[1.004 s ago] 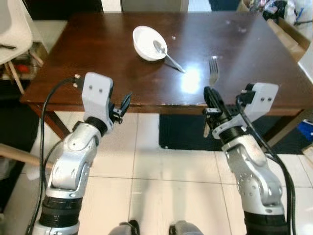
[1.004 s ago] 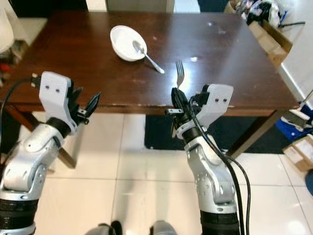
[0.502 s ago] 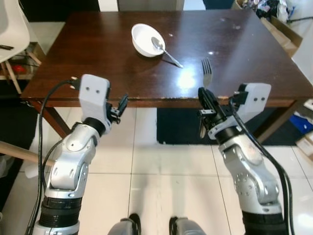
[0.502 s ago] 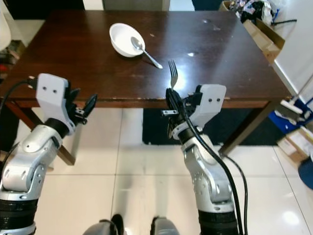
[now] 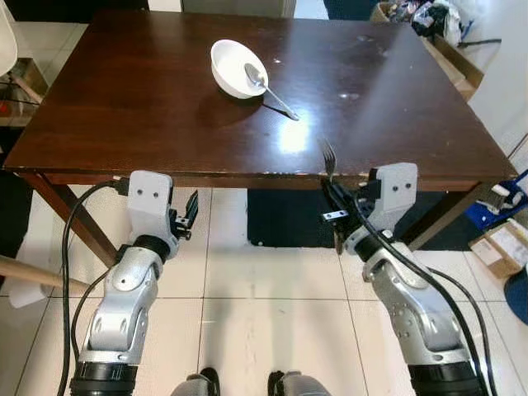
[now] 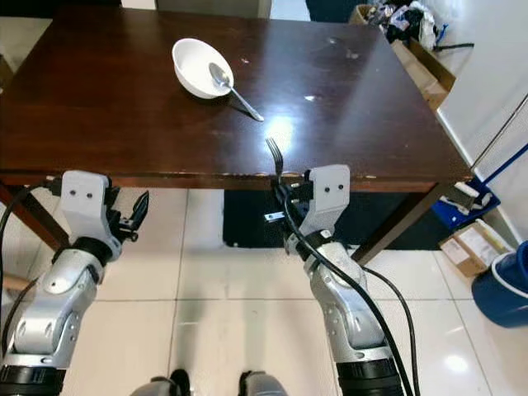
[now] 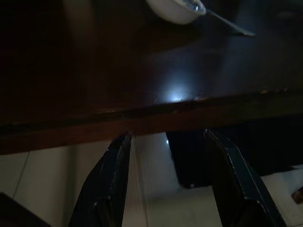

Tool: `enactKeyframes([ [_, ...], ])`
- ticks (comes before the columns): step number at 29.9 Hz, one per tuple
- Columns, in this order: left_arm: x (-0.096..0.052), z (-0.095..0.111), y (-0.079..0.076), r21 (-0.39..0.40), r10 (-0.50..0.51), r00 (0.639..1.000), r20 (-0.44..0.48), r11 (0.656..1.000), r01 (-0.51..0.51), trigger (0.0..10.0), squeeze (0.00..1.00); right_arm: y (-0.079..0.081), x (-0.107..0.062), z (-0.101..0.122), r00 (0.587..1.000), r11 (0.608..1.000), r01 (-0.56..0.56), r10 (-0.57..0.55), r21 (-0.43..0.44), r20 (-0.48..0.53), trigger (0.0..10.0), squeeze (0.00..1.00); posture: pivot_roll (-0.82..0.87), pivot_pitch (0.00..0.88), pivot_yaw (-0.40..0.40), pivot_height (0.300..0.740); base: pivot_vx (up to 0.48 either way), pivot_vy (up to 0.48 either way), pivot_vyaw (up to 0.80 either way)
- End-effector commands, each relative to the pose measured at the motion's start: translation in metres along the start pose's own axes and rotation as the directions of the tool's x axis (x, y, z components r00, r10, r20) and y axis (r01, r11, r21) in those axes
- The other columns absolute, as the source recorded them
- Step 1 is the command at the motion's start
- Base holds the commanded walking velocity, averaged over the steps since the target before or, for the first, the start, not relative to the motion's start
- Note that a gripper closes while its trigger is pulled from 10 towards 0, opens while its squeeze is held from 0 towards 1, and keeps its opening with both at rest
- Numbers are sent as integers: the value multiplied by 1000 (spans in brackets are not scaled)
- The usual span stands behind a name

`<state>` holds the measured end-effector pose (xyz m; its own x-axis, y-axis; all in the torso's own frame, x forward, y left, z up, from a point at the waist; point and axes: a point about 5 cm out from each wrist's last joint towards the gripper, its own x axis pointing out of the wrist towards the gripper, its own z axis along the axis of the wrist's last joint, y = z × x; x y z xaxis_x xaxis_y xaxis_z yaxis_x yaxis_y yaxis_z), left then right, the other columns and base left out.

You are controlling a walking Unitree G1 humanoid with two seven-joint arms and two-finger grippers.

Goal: Setting the table

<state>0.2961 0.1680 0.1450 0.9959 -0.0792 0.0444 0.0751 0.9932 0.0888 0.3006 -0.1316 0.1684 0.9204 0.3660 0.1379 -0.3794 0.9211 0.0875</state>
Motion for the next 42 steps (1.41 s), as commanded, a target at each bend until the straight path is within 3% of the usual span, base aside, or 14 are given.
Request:
enactKeyframes([
  [1, -5, -13, 0, 10, 9, 999, -40, 1000, -9, 10000, 0, -1, -3, -10, 1000, 1000, 3, -3, 5, -27, 10000, 0, -181, 79, -19, 740, 0, 0, 0],
  [7, -11, -22, 3, 40, 8, 998, -68, 999, -5, 10000, 0, -3, -6, -16, 998, 994, 60, -59, 93, -13, 10000, 0, -176, 79, 0, 740, 0, 0, 398],
  [42, -3, -26, 1, 81, -31, 997, -71, 996, 37, 10000, 0, -11, -4, -14, 994, 991, 103, -106, 85, 34, 10000, 0, -175, 60, 41, 740, 0, 0, 797],
])
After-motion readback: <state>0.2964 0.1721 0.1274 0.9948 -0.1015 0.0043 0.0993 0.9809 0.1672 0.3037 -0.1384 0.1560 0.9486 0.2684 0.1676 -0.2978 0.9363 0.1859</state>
